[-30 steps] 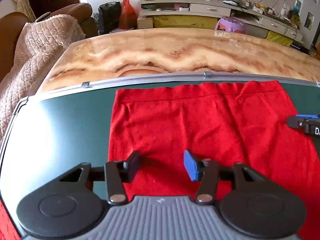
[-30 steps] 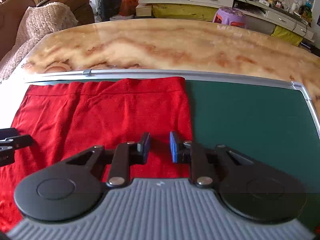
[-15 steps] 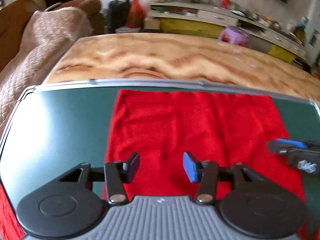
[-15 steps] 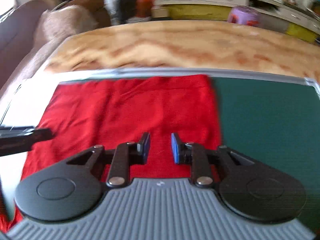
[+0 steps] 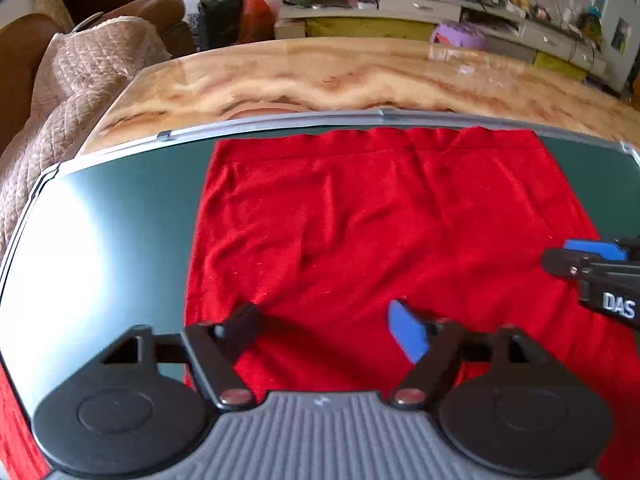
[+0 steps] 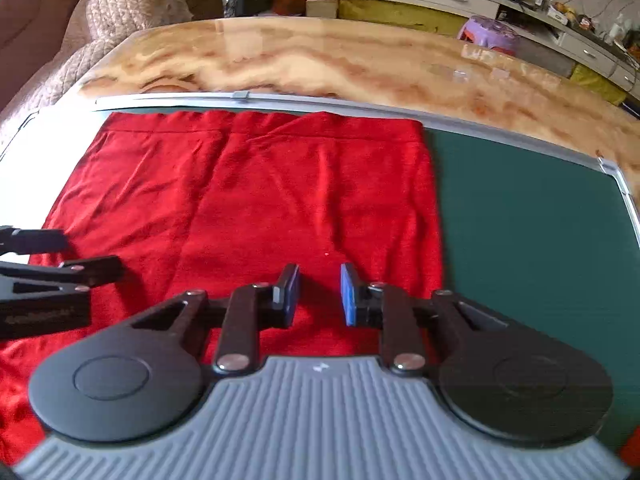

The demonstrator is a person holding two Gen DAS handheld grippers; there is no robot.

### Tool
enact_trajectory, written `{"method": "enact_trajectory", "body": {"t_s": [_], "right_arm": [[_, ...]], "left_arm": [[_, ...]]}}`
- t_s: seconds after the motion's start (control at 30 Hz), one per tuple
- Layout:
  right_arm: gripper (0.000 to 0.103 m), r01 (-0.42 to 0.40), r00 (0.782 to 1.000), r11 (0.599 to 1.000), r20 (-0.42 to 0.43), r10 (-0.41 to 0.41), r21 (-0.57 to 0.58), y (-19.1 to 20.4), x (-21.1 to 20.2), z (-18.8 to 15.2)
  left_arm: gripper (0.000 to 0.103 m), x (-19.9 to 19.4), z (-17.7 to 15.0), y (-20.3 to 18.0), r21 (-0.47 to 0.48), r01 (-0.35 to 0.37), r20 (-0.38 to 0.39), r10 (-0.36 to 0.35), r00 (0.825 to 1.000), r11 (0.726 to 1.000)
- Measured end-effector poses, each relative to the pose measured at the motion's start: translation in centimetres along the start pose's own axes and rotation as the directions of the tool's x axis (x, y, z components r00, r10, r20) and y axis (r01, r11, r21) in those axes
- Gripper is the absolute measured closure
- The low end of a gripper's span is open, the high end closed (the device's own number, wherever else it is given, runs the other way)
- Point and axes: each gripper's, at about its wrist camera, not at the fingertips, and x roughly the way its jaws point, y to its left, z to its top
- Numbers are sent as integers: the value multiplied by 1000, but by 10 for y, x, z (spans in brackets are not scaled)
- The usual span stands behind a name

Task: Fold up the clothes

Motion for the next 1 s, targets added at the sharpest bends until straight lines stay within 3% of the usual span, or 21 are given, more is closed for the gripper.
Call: {"method": "enact_trajectory", "body": {"t_s": [0.07,0.17,0.27,0.4,0.47,0.5,0.53,0.63,0.83,1.0], "right_arm": [[77,11,1000,1000,1,-11,-7,1,0,-1],[66,52,999,999,-12,-52,-1,4,-2,1],[65,26,1000,1000,9,-26,-4,1,-16,-9],[64,-15,998,1000,63,15,-4,-3,-52,-31],[57,-47,995,999,86,46,17,-3,-77,-44],[47,-60,993,998,99,58,26,-2,-88,-51],[39,-70,991,997,114,66,33,0,-102,-60],[29,-90,986,995,146,84,36,7,-141,-95],[29,-126,987,989,110,117,79,21,-186,-178],[29,-125,992,989,22,123,78,28,-189,-240]], "left_arm": [[23,-1,1,1,-6,-10,-8,10,1000,1000],[23,-4,3,3,-26,-37,-33,36,999,999],[24,-13,-7,16,-54,-24,-58,21,998,998],[20,-48,-33,37,-116,17,-27,-20,999,993],[16,-72,-50,40,-122,36,-6,-37,999,992],[15,-86,-61,40,-119,46,6,-46,999,992],[14,-99,-73,40,-114,56,21,-54,998,992],[13,-138,-114,32,-82,84,41,-81,996,993],[13,-178,-200,7,-32,68,38,-67,997,997],[14,-176,-239,1,-46,61,-9,-62,998,997]]}}
